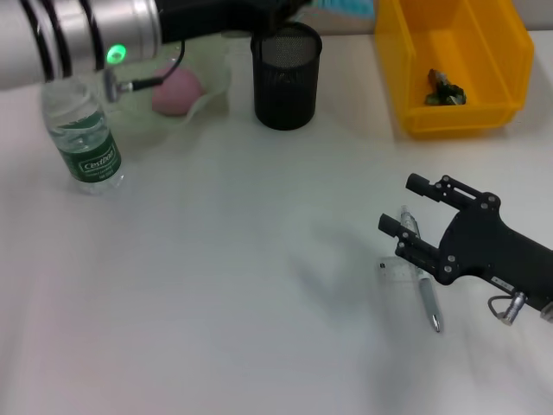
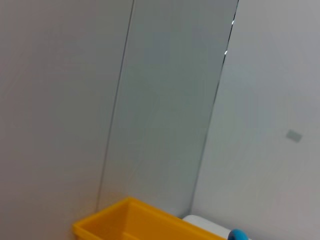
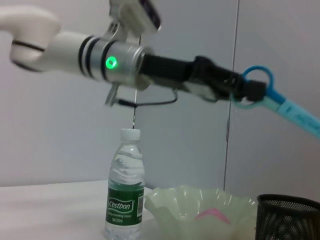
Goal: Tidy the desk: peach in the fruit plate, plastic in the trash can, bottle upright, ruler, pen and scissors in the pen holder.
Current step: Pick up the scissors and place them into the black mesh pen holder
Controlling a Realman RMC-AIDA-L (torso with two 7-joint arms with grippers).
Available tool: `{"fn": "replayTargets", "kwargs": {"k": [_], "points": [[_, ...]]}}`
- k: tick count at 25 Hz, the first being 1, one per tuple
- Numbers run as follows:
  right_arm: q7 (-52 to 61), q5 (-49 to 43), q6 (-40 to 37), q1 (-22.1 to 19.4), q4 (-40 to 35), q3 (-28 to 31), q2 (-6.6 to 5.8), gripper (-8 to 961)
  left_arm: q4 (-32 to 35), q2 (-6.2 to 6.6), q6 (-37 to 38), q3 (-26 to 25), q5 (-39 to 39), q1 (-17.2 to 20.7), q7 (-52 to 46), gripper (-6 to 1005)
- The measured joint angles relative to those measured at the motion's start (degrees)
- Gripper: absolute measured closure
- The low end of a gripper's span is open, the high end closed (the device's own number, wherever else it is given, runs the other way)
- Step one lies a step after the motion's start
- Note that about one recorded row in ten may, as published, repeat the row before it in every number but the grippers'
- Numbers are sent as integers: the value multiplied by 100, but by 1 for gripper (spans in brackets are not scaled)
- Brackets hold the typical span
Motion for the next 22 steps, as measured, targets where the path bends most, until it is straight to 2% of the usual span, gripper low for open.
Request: {"fn": "replayTargets", "kwargs": {"k": [5,6,8,11,17,22], "points": [[82,-3,10,25,-1,-1,-5,339,809,9,-167,-7,1283,-161,-1415,898],[83,-3,27,33,-2,-5,-6,339,1111,9,-190,-13,1784,-209,-1950,897],[83,-3,45,43,-3,-7,-6,339,1233,10,-197,-15,1974,-225,-2171,897],[82,-4,134,75,-4,-11,-7,340,1555,18,-175,-59,2783,-359,-3019,897],[83,-10,153,103,-4,-15,-10,340,1551,14,-142,-55,3529,-571,-3655,897],[93,-11,283,152,-3,-13,-10,341,1515,2,28,-21,3766,-713,-3882,897]]}}
